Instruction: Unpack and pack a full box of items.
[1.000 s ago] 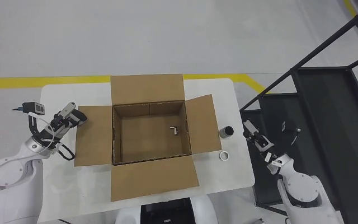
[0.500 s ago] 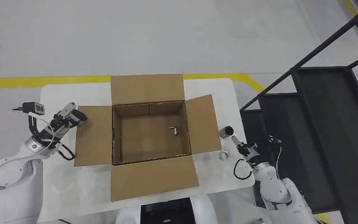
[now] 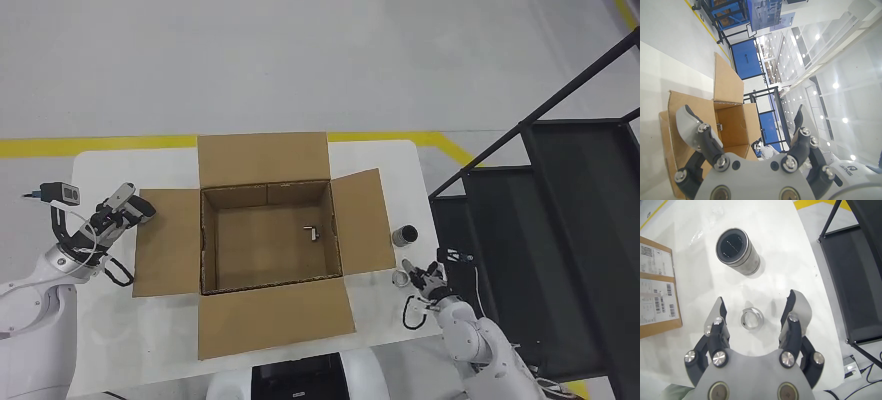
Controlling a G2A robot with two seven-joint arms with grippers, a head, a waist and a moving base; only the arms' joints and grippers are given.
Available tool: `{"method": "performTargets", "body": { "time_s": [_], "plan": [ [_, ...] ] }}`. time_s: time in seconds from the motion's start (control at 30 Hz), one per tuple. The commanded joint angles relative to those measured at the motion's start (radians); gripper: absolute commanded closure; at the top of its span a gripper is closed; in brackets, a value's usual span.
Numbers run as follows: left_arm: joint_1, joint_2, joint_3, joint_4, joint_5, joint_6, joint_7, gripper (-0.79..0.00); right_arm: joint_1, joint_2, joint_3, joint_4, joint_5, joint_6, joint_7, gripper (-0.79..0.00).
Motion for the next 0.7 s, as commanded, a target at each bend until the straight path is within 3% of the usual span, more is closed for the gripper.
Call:
{"method": "performTargets", "body": {
  "time_s": [0.0, 0.37, 0.57, 0.67],
  "plan": [
    [0.000, 0.000, 0.000, 0.000, 0.000, 0.000, 0.000, -0.785, -0.001, 0.001, -0.005, 0.001, -0.023, 0.008, 0.007, -0.542],
    [0.000, 0.000, 0.000, 0.000, 0.000, 0.000, 0.000, -0.785, -0.015, -0.003, -0.048, 0.021, -0.094, 0.054, 0.017, -0.542],
    [0.000, 0.000, 0.000, 0.000, 0.000, 0.000, 0.000, -0.785, -0.005, -0.006, -0.069, 0.029, -0.108, 0.063, 0.021, -0.413],
    [0.000, 0.000, 0.000, 0.000, 0.000, 0.000, 0.000, -0.785, 0.000, -0.007, -0.075, 0.032, -0.109, 0.069, 0.023, -0.397]
  ]
}}
